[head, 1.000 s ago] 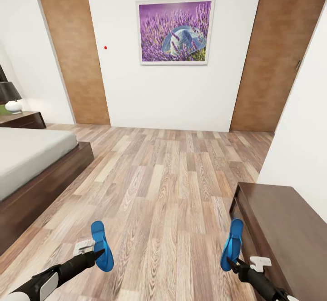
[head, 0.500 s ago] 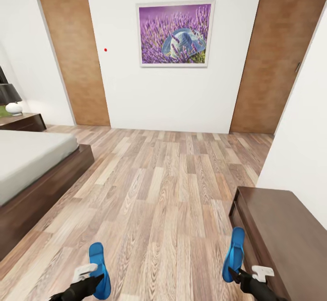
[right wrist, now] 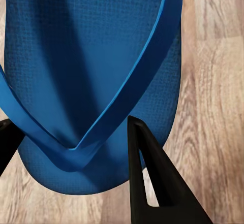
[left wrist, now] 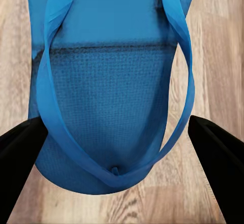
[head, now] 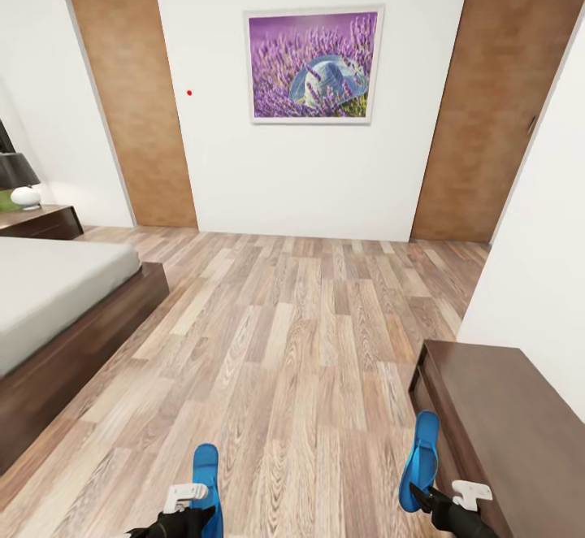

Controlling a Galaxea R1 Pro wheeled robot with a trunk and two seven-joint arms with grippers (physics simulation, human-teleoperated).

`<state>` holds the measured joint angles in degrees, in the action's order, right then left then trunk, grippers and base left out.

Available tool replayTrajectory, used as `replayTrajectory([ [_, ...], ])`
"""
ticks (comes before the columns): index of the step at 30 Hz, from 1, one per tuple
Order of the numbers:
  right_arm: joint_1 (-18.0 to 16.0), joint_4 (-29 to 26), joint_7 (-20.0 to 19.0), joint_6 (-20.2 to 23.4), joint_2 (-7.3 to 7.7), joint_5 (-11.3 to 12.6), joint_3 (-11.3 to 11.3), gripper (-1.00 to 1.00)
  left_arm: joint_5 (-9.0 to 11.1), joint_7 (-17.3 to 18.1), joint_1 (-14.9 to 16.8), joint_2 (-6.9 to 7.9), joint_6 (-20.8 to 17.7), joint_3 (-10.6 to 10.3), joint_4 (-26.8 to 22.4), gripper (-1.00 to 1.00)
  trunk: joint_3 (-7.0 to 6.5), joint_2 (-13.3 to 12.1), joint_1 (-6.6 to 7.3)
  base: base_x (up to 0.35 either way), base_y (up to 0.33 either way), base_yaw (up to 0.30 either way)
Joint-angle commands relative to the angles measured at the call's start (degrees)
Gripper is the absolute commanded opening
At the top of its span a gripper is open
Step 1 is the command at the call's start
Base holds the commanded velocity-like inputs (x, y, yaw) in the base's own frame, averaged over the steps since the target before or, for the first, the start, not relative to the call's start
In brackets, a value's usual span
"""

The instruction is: In the bedroom, move the book from the bed onto either nightstand, and place the two sandals side by side next to the bed.

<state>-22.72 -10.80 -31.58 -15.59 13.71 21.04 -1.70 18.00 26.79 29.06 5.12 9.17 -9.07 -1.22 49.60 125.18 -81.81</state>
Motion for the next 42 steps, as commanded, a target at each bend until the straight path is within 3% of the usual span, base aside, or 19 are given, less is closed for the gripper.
replayTrajectory([
  [1, -0.04, 0.16, -0.33, -0.07, 0.0, 0.14, -0.15, -1.0, 0.42, 0.15, 0.04, 0.04, 0.23, -0.54, 0.07, -1.0, -0.13, -0.39, 0.24, 0.0, 0.0, 0.0],
  [20, -0.04, 4.19, 0.02, -0.15, -0.09, 0.02, -0.1, -1.0, 0.28, -1.12, 0.04, 0.2, 0.23, -0.51, 0.07, -1.0, -3.54, -8.01, 4.41, 0.0, 0.0, 0.0],
  [42, -0.04, 4.51, 0.03, -0.23, -0.12, 0.06, -0.15, -1.0, 0.63, -1.13, 0.04, 0.1, 0.23, -0.51, 0.15, -1.0, -7.49, -16.84, 9.24, 0.0, 0.0, 0.0],
])
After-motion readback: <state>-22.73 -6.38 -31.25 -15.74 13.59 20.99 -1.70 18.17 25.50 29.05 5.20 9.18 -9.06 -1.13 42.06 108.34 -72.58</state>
